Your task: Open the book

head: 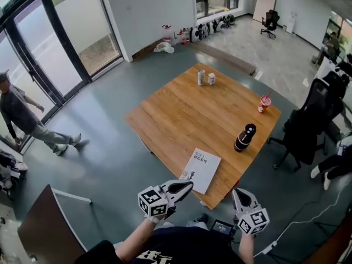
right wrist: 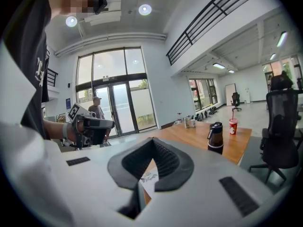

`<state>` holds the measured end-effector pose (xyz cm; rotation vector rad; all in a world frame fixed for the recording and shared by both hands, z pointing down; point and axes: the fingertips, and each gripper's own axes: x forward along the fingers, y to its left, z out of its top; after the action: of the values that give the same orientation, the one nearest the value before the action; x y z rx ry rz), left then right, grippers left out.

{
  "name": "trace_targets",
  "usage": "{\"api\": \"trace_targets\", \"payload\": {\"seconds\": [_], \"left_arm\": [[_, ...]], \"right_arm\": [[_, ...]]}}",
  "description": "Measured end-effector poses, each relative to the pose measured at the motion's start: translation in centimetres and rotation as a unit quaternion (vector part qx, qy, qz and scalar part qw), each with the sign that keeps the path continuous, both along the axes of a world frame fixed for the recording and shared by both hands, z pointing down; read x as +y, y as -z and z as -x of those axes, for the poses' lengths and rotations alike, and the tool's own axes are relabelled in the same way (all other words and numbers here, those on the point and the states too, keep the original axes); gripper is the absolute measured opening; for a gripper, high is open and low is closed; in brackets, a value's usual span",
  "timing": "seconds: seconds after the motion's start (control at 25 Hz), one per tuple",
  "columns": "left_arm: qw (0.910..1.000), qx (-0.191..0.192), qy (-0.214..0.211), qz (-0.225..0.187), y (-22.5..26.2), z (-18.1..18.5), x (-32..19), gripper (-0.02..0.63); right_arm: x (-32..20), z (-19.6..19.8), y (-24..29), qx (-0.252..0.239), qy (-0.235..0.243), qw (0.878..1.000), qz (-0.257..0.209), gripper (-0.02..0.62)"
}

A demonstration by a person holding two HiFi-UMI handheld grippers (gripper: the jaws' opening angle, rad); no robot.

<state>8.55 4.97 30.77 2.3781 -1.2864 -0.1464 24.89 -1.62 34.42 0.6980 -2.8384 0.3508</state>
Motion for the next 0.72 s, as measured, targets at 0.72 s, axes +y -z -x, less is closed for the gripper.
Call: {"api": "trace_targets", "payload": {"seconds": [0.72], "left_arm": [[0.9990,0.016,-0.040,-0.009,-1.8,-1.5,-3.7,0.005]], "right_arm": [[-2.3,0.6,-0.5,0.004,-0.008,1.000,-0.004,-0.012]]}}
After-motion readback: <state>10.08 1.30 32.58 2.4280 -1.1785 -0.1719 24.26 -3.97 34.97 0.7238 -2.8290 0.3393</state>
